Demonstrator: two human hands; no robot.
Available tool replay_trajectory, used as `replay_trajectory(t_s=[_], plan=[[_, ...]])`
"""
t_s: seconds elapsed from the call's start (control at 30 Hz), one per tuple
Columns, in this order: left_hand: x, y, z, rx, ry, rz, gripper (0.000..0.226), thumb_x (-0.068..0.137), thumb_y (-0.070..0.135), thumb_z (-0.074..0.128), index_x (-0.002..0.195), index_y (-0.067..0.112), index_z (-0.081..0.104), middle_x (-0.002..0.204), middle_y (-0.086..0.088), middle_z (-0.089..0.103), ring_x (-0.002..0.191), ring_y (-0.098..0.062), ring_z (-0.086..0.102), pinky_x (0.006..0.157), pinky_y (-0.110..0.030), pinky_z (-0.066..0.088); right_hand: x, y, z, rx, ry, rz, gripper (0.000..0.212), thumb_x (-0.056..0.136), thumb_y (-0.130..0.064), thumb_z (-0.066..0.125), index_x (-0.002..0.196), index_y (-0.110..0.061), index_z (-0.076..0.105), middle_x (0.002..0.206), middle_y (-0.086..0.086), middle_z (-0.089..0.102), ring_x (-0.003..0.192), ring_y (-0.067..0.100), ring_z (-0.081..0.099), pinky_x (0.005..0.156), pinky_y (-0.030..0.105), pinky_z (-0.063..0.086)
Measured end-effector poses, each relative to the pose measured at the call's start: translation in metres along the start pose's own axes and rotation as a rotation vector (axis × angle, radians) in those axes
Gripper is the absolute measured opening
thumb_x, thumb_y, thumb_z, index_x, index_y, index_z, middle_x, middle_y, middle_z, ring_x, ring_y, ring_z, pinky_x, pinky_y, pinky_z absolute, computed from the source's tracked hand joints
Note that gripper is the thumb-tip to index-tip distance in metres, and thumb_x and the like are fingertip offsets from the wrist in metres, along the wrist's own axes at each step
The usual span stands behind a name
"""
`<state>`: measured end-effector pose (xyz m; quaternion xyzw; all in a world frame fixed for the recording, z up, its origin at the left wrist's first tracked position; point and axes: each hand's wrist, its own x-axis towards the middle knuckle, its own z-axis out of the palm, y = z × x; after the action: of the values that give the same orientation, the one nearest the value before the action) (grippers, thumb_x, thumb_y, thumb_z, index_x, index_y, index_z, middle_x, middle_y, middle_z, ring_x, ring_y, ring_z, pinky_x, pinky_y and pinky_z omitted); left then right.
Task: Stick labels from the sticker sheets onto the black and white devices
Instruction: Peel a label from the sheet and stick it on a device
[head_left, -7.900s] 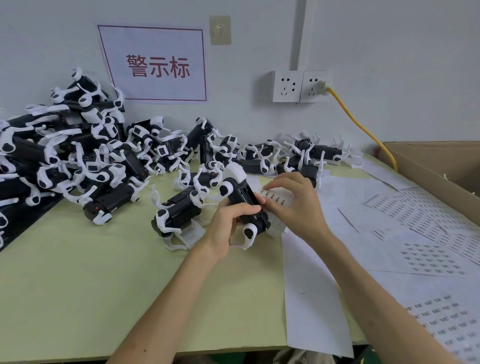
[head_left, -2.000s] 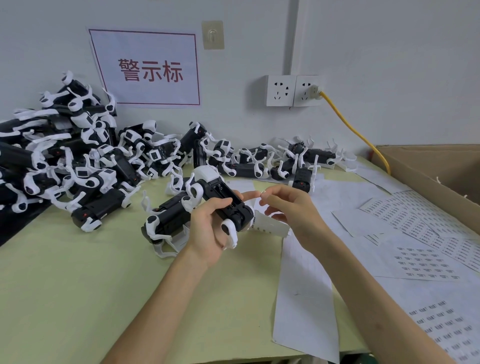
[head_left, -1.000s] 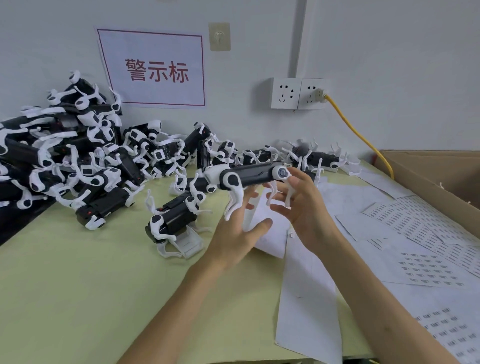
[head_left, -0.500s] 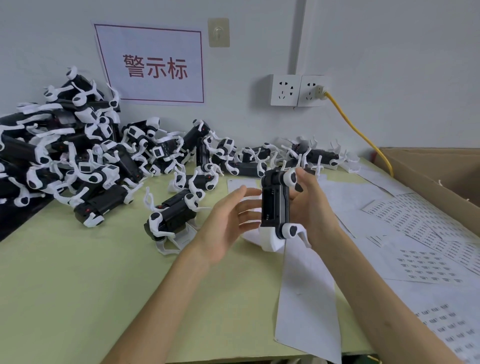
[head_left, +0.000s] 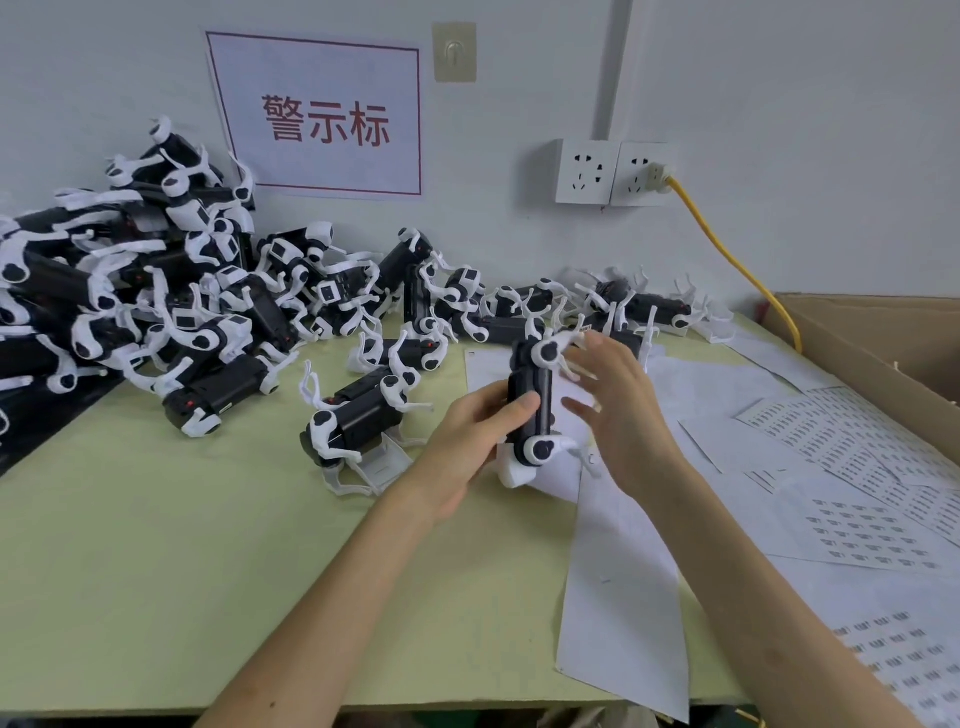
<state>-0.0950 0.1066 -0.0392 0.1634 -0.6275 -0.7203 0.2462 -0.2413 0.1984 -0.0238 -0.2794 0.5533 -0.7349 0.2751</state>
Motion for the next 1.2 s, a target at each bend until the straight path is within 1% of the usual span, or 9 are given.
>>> replay_trajectory(t_s=[0.07, 0.13, 0.23, 0.4, 0.63, 0.77, 0.93, 1.1, 1.2], plan=[[0.001, 0.001, -0.001, -0.058, 0.067, 0.024, 0.023, 0.101, 0.026, 0.059, 0.116, 0.012, 0.071, 0.111, -0.010, 0.076, 0.101, -0.017, 0.069, 0.092, -0.033, 0.052, 0.001, -0.004, -0.003, 0.063, 0.080, -0.014, 0.043, 0.083, -0.050, 0.063, 0.118, -0.026, 0.064, 0.112, -0.007, 0.073, 0.103, 0.010, 0.067, 0.082, 0.030, 0.050], [0.002, 0.002, -0.003, -0.108, 0.111, 0.060, 0.020, 0.102, 0.024, 0.058, 0.113, 0.013, 0.071, 0.102, -0.007, 0.075, 0.095, -0.014, 0.069, 0.083, -0.025, 0.054, 0.002, -0.010, -0.009, 0.149, 0.122, -0.012, 0.024, 0.095, -0.036, 0.060, 0.112, -0.020, 0.066, 0.098, -0.004, 0.075, 0.084, 0.011, 0.067, 0.077, 0.030, 0.048], [0.003, 0.001, -0.004, -0.198, 0.126, 0.081, 0.021, 0.100, 0.024, 0.059, 0.112, 0.011, 0.070, 0.098, -0.006, 0.074, 0.094, -0.014, 0.069, 0.081, -0.023, 0.055, 0.000, -0.015, -0.013, 0.174, 0.051, -0.030, 0.009, 0.096, -0.023, 0.058, 0.093, -0.018, 0.065, 0.077, 0.000, 0.066, 0.063, 0.013, 0.057, 0.065, 0.027, 0.043], [0.003, 0.000, -0.004, -0.266, 0.099, 0.049, 0.035, 0.085, 0.035, 0.067, 0.111, 0.012, 0.072, 0.097, -0.005, 0.077, 0.090, -0.015, 0.072, 0.076, -0.023, 0.057, -0.007, -0.012, -0.002, -0.044, -0.158, -0.095, 0.018, 0.095, -0.013, 0.064, 0.078, -0.019, 0.066, 0.080, 0.004, 0.066, 0.068, 0.016, 0.056, 0.064, 0.025, 0.044], [0.004, -0.004, -0.004, -0.272, -0.005, -0.027, 0.027, 0.106, 0.022, 0.052, 0.115, 0.018, 0.078, 0.119, -0.009, 0.075, 0.105, -0.019, 0.071, 0.082, -0.027, 0.057, -0.012, -0.008, 0.004, -0.229, -0.242, -0.138, 0.014, 0.100, -0.011, 0.061, 0.086, -0.013, 0.063, 0.088, 0.002, 0.064, 0.078, 0.015, 0.061, 0.068, 0.022, 0.049], [0.005, -0.005, -0.006, -0.250, 0.027, -0.016, 0.031, 0.106, 0.027, 0.054, 0.128, 0.012, 0.070, 0.127, -0.013, 0.071, 0.120, -0.028, 0.066, 0.101, -0.039, 0.052, -0.012, -0.008, 0.003, -0.274, -0.261, -0.150, 0.013, 0.103, -0.010, 0.055, 0.092, -0.008, 0.060, 0.090, 0.002, 0.064, 0.078, 0.015, 0.061, 0.067, 0.020, 0.049], [0.006, -0.006, -0.005, -0.178, 0.073, -0.001, 0.028, 0.104, 0.024, 0.057, 0.127, 0.014, 0.070, 0.127, -0.008, 0.072, 0.126, -0.030, 0.063, 0.113, -0.048, 0.045, -0.010, -0.005, 0.005, -0.345, -0.251, -0.190, 0.018, 0.104, -0.011, 0.055, 0.087, -0.010, 0.060, 0.087, -0.002, 0.061, 0.076, 0.016, 0.062, 0.067, 0.021, 0.049], [0.006, -0.007, -0.004, -0.121, 0.076, 0.014, 0.027, 0.104, 0.023, 0.058, 0.127, 0.016, 0.070, 0.125, -0.004, 0.073, 0.122, -0.022, 0.066, 0.105, -0.040, 0.051, -0.008, -0.002, 0.004, -0.478, -0.210, -0.284, 0.018, 0.104, -0.013, 0.056, 0.086, -0.009, 0.062, 0.082, -0.013, 0.063, 0.070, 0.012, 0.066, 0.067, 0.020, 0.050], [0.005, -0.007, -0.003, -0.083, 0.084, 0.040, 0.025, 0.104, 0.023, 0.058, 0.125, 0.019, 0.071, 0.122, 0.000, 0.075, 0.117, -0.016, 0.069, 0.094, -0.028, 0.052, -0.007, 0.000, 0.003, -0.526, -0.195, -0.315, 0.019, 0.104, -0.013, 0.056, 0.085, -0.010, 0.061, 0.083, -0.009, 0.063, 0.067, 0.010, 0.069, 0.067, 0.016, 0.048]])
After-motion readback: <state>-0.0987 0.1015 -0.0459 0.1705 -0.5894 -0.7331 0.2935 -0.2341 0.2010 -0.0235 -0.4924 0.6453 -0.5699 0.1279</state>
